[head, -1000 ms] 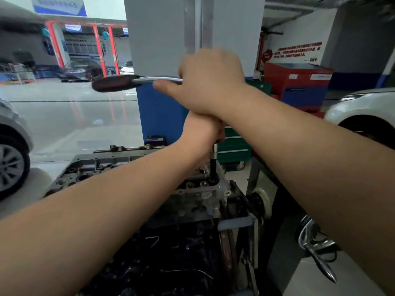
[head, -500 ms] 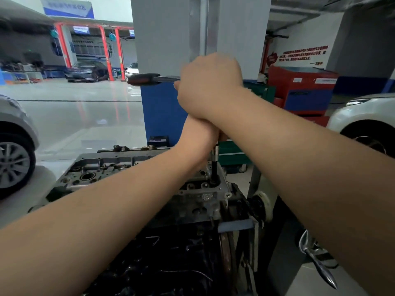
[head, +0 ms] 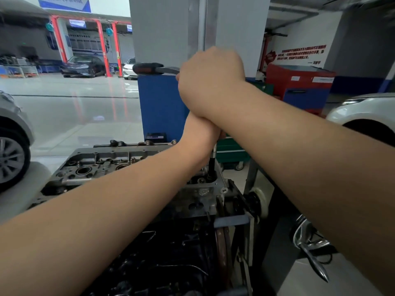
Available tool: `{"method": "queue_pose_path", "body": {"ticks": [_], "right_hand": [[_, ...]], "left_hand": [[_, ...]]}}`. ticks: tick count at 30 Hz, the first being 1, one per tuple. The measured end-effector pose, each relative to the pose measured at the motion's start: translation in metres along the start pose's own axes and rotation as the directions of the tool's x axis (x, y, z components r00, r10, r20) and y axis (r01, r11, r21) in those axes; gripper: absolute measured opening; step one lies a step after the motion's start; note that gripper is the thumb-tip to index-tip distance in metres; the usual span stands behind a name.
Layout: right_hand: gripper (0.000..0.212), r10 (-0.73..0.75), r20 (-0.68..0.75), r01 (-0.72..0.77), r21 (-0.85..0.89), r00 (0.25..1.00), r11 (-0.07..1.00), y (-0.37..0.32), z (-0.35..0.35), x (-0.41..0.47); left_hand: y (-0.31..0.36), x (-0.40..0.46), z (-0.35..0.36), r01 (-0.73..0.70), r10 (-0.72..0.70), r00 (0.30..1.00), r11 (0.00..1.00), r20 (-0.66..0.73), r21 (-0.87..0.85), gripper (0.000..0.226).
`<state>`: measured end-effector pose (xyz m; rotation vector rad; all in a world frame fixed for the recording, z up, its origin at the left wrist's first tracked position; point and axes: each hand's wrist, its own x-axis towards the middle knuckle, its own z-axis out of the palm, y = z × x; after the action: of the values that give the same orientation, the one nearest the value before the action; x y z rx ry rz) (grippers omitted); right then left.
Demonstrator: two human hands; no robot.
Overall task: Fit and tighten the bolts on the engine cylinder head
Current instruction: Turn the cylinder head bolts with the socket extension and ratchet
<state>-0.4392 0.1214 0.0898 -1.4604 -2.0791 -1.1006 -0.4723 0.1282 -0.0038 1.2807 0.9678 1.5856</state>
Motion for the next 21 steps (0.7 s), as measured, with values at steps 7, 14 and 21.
{"method": "queue_pose_path", "body": {"ticks": [7,14,21], "right_hand": [[0.053,-0.173,0.201,-0.012,0.683,0.964,0.73,0.034,-0.007,0.001],[0.024,-0.016,0.203,0.037,-0.101,0.979,0.994,0.003,-0.009,0.007],[0.05,-0.085,0.146,0.048,0.239,0.986,0.97,0.021,0.002,0.013]], "left_hand": [[0.014,0.016,-0.019,0.143,-0.104,0.917,0.987,0.384,-0.073,0.034],[0.001,0.0,0.002,-0.117,0.122,0.992,0.975,-0.015,0.191,0.03],[0.008,0.014,-0.01,-0.074,0.026,0.977,0.973,0.213,0.217,0.036]]}}
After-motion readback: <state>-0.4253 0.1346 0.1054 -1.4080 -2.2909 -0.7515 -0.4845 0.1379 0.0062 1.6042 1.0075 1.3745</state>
